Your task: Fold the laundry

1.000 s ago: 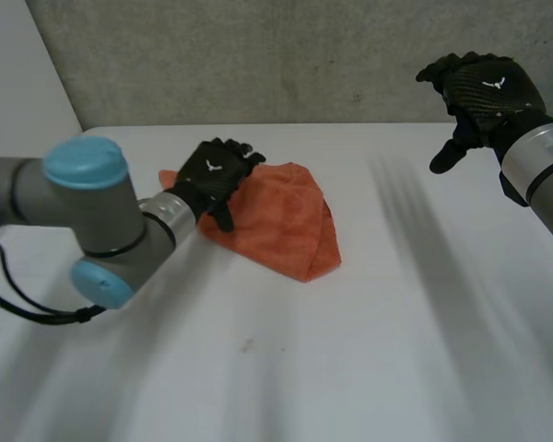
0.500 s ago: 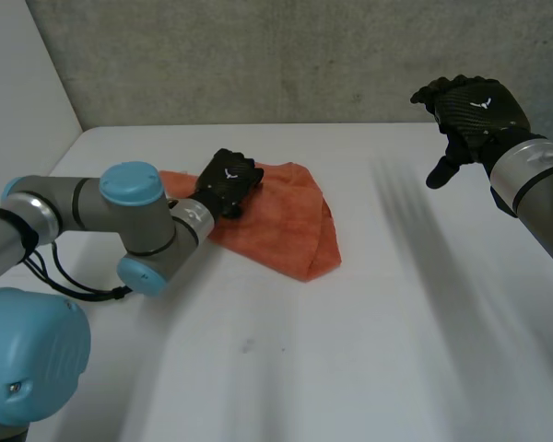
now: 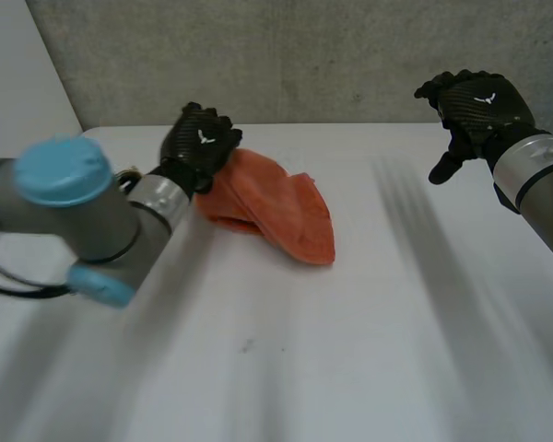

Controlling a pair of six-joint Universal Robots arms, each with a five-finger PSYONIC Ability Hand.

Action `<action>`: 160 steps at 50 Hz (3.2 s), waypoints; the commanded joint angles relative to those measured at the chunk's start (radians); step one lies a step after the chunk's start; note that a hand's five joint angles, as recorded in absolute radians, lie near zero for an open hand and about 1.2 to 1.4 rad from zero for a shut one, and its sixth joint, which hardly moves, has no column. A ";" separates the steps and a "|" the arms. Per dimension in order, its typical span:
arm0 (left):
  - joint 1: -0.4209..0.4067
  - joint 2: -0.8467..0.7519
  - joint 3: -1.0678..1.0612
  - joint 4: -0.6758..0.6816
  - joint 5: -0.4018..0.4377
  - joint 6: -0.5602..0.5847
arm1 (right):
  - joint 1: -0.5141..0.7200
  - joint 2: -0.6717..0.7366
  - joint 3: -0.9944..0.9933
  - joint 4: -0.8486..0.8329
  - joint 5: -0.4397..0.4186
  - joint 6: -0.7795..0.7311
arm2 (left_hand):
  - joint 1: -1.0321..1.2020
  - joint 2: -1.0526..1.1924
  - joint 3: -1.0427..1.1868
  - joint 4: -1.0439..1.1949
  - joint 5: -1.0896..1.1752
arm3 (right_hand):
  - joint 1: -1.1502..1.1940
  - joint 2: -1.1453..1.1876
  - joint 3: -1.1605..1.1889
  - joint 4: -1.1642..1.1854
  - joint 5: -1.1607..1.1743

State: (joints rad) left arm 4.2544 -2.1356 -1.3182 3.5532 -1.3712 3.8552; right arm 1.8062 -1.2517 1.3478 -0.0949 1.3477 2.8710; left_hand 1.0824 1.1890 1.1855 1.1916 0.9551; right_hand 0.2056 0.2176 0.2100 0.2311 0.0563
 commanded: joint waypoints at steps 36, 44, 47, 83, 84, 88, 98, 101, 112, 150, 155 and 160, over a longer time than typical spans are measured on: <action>-0.136 -0.044 0.095 -0.356 -0.097 -0.189 | 0.007 0.002 0.005 0.003 -0.005 -0.006 | -0.584 -0.691 -0.687 -0.693 -0.631 | -0.031 -0.043 -0.035 -0.057 -0.056; -0.119 -0.210 0.200 -0.389 -0.095 -0.154 | 0.004 0.011 0.005 0.003 -0.005 -0.010 | -0.552 -0.659 -0.655 -0.661 -0.599 | -0.031 -0.043 -0.035 -0.057 -0.056; -0.096 -0.240 0.211 -0.396 -0.097 -0.120 | 0.004 0.018 0.005 0.003 -0.005 -0.010 | -0.461 -0.568 -0.564 -0.570 -0.508 | -0.031 -0.043 -0.035 -0.057 -0.056; -0.091 0.664 -0.572 -0.352 -0.132 -0.092 | 0.206 0.356 -0.200 0.448 -0.285 0.048 | 0.314 0.207 0.211 0.205 0.267 | -0.031 -0.043 -0.035 -0.057 -0.056; -0.090 0.661 -0.575 -0.352 -0.132 -0.094 | 0.217 0.365 -0.206 0.442 -0.288 0.059 | 0.314 0.207 0.211 0.205 0.267 | -0.031 -0.043 -0.035 -0.057 -0.056; -0.083 0.655 -0.576 -0.352 -0.132 -0.095 | 0.282 0.435 -0.262 0.377 -0.274 0.178 | 0.314 0.207 0.211 0.205 0.267 | -0.031 -0.043 -0.035 -0.057 -0.056; -0.050 0.591 -0.497 -0.318 -0.132 -0.089 | 0.312 0.450 -0.386 0.195 -0.012 0.330 | 0.314 0.207 0.211 0.205 0.267 | 1.191 1.179 1.186 1.165 1.165; -0.050 0.550 -0.414 -0.280 -0.134 -0.100 | 0.308 0.390 -0.429 0.141 0.060 0.317 | 0.314 0.207 0.211 0.205 0.267 | 1.191 1.179 1.186 1.165 1.165; -0.189 0.545 -0.262 -0.175 -0.205 -0.291 | 0.317 0.118 -0.484 -0.048 -0.076 0.208 | 0.314 0.207 0.211 0.205 0.267 | 1.191 1.179 1.186 1.165 1.165; -0.174 0.666 -0.441 -0.429 -0.186 -0.602 | 0.177 0.155 -0.256 0.370 -0.160 0.215 | -0.519 -0.626 -0.623 -0.629 -0.567 | 0.017 0.005 0.013 -0.008 -0.008; -0.088 0.544 -0.380 -0.332 -0.085 -0.600 | 0.130 0.155 -0.251 0.339 -0.176 0.218 | -0.531 -0.638 -0.634 -0.640 -0.578 | 0.020 0.008 0.016 -0.005 -0.005; -0.042 0.402 -0.291 -0.318 -0.003 -0.594 | 0.119 0.189 -0.272 0.334 -0.176 0.156 | -0.563 -0.670 -0.667 -0.673 -0.611 | 0.029 0.017 0.025 0.004 0.004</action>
State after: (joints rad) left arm 4.1445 -1.5672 -1.7082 3.1917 -1.4787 3.2547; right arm 1.9474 -1.0944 1.0937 0.2488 1.1765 3.0888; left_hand 0.5252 0.5171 0.5257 0.5104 0.3291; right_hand 0.2343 0.2548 0.2426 0.2578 0.0772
